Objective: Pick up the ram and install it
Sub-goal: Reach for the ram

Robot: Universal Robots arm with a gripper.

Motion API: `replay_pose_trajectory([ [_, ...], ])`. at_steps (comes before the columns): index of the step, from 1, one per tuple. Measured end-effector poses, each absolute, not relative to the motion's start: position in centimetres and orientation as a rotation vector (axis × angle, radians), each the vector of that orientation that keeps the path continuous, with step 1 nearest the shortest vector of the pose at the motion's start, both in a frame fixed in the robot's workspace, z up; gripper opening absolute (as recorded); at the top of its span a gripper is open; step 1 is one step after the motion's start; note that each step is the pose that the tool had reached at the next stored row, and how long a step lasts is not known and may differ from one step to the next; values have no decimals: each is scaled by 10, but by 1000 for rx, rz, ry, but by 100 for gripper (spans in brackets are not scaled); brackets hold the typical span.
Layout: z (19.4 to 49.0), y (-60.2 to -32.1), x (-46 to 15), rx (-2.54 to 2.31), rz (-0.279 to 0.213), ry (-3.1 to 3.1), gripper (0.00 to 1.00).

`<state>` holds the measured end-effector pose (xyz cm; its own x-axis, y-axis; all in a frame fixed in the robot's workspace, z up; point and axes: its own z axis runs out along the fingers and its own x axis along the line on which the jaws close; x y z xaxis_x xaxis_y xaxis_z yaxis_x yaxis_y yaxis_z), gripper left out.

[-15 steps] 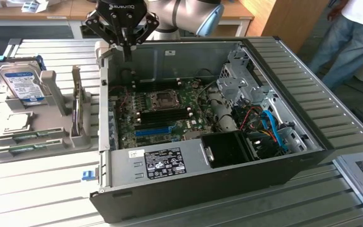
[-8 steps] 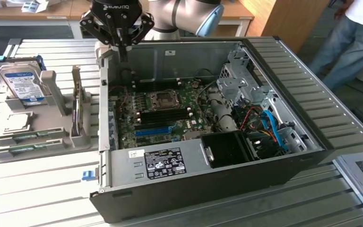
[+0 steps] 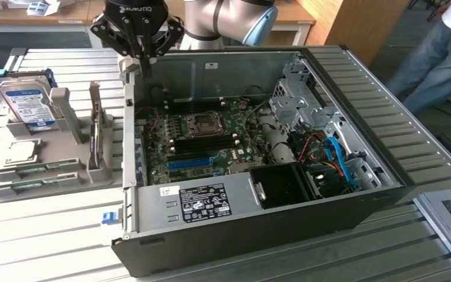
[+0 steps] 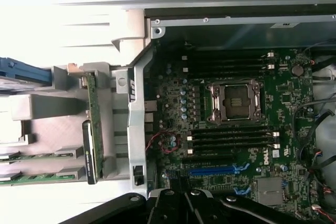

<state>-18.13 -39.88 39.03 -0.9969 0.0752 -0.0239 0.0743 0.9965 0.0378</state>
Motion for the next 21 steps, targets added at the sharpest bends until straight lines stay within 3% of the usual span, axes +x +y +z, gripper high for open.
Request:
replay_pose_trajectory([
  [21, 388, -399, -212, 116, 54, 3114, 10],
])
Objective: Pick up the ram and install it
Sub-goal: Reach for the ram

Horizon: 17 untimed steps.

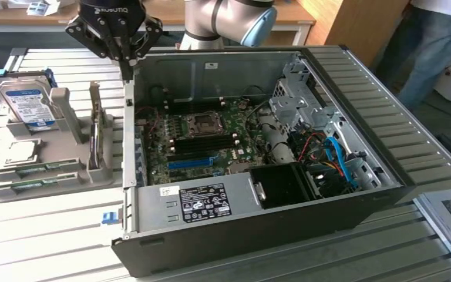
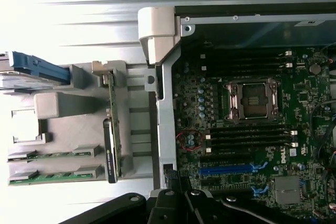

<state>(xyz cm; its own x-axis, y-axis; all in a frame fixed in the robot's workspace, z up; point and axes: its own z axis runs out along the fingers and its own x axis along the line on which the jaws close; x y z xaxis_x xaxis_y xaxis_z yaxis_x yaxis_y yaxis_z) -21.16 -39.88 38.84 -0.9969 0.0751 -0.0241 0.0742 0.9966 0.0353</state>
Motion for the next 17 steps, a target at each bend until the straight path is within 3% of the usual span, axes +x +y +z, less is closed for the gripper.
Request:
replay_pose_trajectory([
  [17, 386, -399, -243, 116, 53, 3114, 10],
])
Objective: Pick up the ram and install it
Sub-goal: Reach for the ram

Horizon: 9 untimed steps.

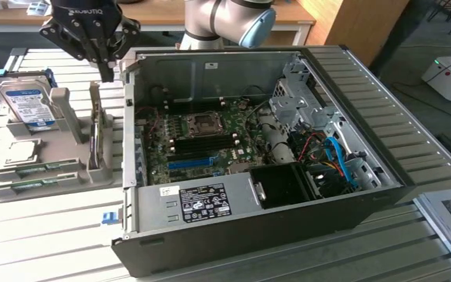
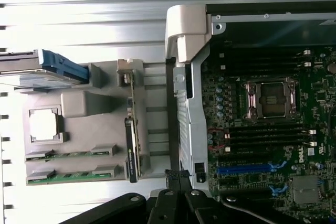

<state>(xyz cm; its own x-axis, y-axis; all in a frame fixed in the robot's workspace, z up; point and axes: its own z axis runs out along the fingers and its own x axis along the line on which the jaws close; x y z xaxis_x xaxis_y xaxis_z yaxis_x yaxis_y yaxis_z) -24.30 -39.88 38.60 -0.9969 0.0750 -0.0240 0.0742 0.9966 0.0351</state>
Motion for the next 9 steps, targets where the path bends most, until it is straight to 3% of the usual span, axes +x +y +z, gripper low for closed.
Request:
replay_pose_trajectory([
  [9, 384, -399, -262, 116, 53, 3114, 10],
])
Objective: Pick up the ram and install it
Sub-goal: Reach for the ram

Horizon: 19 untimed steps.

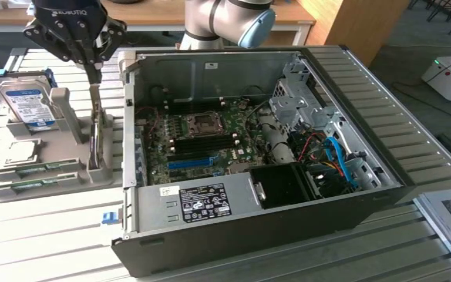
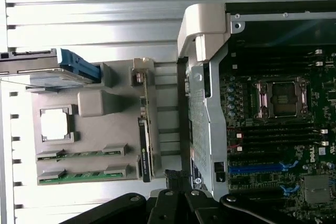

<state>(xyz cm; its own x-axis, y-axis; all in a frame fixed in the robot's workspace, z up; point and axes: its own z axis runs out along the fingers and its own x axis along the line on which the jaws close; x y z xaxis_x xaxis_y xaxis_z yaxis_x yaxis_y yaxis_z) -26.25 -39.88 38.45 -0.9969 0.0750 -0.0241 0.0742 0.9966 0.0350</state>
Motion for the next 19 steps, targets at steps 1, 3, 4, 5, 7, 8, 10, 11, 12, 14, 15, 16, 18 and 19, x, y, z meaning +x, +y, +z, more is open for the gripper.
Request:
replay_pose_trajectory([
  [1, 384, -399, -265, 116, 53, 3114, 10],
  [3, 384, -399, -269, 116, 53, 3114, 10],
  [4, 384, -399, -272, 116, 53, 3114, 10],
  [5, 384, -399, -274, 116, 53, 3114, 10],
  [7, 383, -399, -279, 116, 53, 3114, 10],
  [8, 383, -399, -281, 116, 53, 3114, 10],
  [10, 383, -399, -285, 116, 53, 3114, 10],
  [11, 383, -399, -288, 116, 53, 3114, 10],
  [12, 382, -399, -290, 116, 53, 3114, 10],
  [14, 382, -399, -294, 116, 53, 3114, 10],
  [15, 382, -399, -296, 116, 53, 3114, 10],
  [16, 382, -399, -298, 116, 53, 3114, 10],
  [18, 382, -399, -302, 116, 53, 3114, 10],
  [19, 381, -399, -304, 116, 53, 3114, 10],
])
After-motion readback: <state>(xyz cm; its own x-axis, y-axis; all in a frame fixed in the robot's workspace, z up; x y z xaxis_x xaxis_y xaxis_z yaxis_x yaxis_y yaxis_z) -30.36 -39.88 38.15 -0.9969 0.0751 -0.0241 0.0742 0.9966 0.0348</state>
